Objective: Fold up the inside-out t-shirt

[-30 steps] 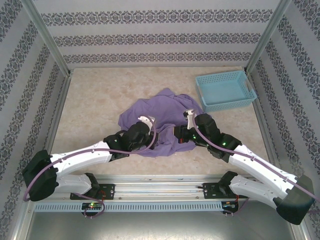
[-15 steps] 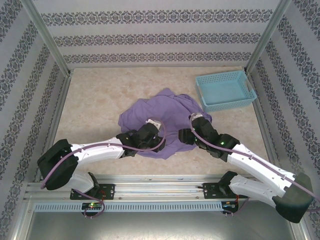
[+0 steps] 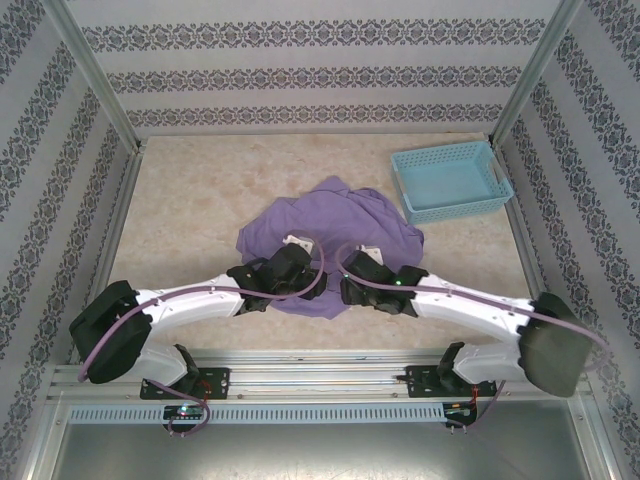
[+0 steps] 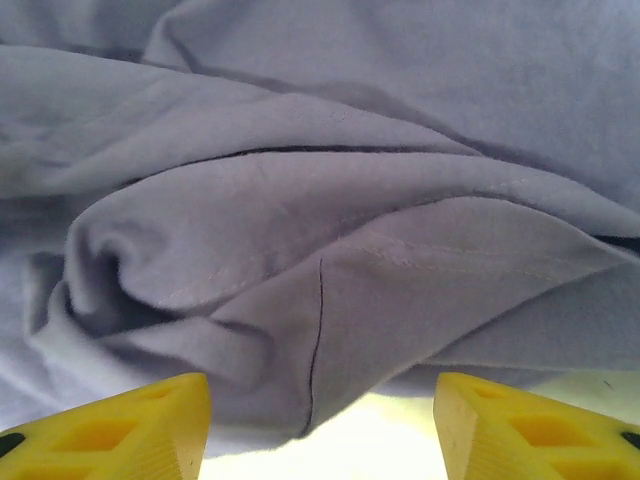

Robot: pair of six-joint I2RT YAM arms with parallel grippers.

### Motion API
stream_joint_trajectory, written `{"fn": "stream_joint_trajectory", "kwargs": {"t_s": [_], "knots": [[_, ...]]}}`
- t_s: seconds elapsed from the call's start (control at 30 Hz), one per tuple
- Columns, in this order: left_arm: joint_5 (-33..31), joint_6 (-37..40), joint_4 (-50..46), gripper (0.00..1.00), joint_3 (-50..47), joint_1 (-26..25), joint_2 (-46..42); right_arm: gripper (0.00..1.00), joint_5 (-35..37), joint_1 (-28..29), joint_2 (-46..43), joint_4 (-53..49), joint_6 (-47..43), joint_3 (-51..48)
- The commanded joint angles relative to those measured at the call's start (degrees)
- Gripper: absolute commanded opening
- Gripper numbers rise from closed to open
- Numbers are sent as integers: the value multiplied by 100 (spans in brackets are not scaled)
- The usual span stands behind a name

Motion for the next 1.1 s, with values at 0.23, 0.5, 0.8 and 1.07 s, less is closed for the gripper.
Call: {"fn": "stream_joint_trajectory", "kwargs": {"t_s": [0.23, 0.5, 0.8, 1.07], "knots": [[-137, -570, -232, 55, -60, 489, 603, 34, 85, -311, 1256, 219, -180, 538], [151, -1087, -233, 53, -26, 999, 1358, 0, 245, -291, 1126, 161, -348, 476], [-358, -1744, -751, 49, -163, 1393, 1568, 0, 663, 282, -828, 61, -748, -191], [-767, -2043, -771, 45, -541, 1646, 1270, 0, 536, 628, -2440, 60, -350, -1507]]}}
